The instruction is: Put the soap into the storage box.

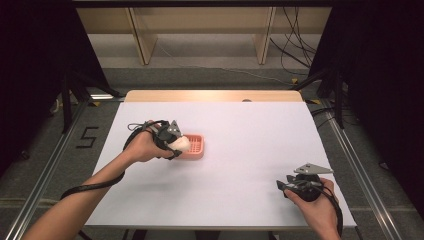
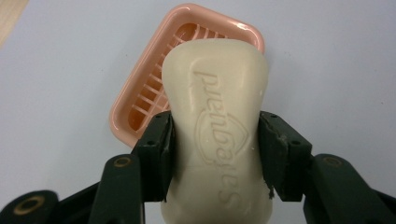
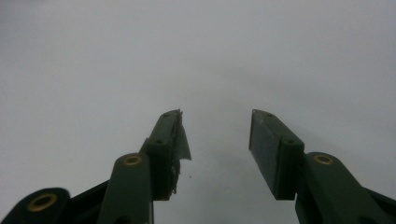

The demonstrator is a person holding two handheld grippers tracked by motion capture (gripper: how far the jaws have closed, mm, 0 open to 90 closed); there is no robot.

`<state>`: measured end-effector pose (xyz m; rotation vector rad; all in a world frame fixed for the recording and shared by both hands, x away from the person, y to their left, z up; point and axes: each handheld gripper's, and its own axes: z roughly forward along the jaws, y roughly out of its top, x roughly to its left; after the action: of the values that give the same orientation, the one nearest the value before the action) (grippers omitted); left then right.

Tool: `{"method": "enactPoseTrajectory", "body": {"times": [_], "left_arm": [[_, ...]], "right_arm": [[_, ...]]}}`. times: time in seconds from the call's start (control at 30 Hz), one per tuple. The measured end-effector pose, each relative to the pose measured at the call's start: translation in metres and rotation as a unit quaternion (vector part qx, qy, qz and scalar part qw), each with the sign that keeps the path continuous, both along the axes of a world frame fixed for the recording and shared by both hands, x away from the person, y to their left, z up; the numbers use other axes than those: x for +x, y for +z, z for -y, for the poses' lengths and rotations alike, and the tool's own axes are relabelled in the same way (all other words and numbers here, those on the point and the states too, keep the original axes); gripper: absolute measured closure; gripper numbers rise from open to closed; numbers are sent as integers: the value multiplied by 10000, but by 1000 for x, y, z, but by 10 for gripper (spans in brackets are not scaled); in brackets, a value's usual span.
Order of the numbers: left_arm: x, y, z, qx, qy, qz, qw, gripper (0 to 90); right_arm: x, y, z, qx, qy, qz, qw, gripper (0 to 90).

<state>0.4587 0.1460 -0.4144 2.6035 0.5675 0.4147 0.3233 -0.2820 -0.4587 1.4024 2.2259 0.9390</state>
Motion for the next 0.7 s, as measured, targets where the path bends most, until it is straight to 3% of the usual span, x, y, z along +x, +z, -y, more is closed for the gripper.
{"method": "enactPoseTrajectory", "body": {"times": [0.33, 0.4, 0.47, 0.57, 0.7], "left_arm": [[3, -2, 1, -159, -22, 117, 9998, 486], [3, -2, 1, -165, -25, 144, 9998, 486], [3, -1, 1, -181, -12, 135, 9997, 486], [4, -1, 0, -218, -11, 144, 9997, 486], [6, -2, 1, -318, 53, 186, 9993, 486]], "right_arm": [[1, 0, 1, -18, 51, 22, 10000, 544], [-1, 0, 1, -23, -41, -19, 10000, 544], [1, -1, 2, -24, 35, 90, 10000, 544], [-2, 0, -2, 125, -141, -92, 9998, 544], [0, 0, 1, 17, -38, 32, 10000, 544]]}}
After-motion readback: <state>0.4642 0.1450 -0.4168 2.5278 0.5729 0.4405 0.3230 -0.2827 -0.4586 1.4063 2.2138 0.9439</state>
